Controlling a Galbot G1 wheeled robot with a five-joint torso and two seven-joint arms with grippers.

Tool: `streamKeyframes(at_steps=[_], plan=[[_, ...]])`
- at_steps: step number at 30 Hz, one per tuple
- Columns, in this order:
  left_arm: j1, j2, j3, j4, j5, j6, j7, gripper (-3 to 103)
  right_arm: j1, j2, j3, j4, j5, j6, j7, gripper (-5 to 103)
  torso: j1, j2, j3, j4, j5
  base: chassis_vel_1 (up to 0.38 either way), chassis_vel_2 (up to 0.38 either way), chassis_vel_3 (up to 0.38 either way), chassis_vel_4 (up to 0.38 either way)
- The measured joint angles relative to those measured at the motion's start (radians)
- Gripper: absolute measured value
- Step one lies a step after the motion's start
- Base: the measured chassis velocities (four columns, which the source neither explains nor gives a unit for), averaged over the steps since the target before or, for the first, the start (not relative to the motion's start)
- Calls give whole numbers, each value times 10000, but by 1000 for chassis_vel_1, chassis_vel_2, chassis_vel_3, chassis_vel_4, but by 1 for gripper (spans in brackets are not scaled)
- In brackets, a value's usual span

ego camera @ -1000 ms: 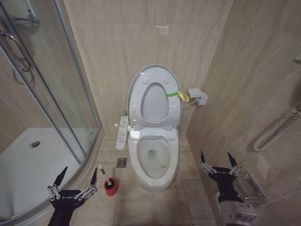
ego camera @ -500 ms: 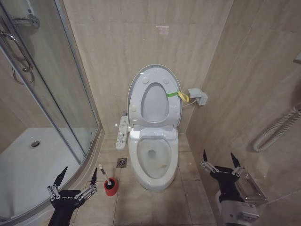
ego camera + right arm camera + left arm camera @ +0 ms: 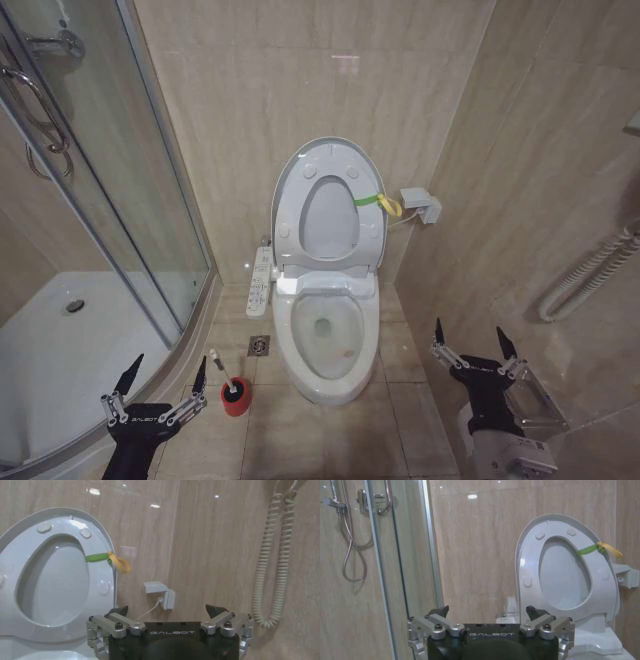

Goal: Open the toilet lid, clean the toilet bowl with a toilet brush, close the toilet lid, and flush.

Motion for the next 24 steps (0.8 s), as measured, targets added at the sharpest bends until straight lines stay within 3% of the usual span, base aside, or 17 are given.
streamKeyframes(at_steps=[24], plan=[[0,0,0,0,0,0,0,100,-10,9,9,58,31,-6,-139,100,0,0,0,0,0,0,0,0,0]])
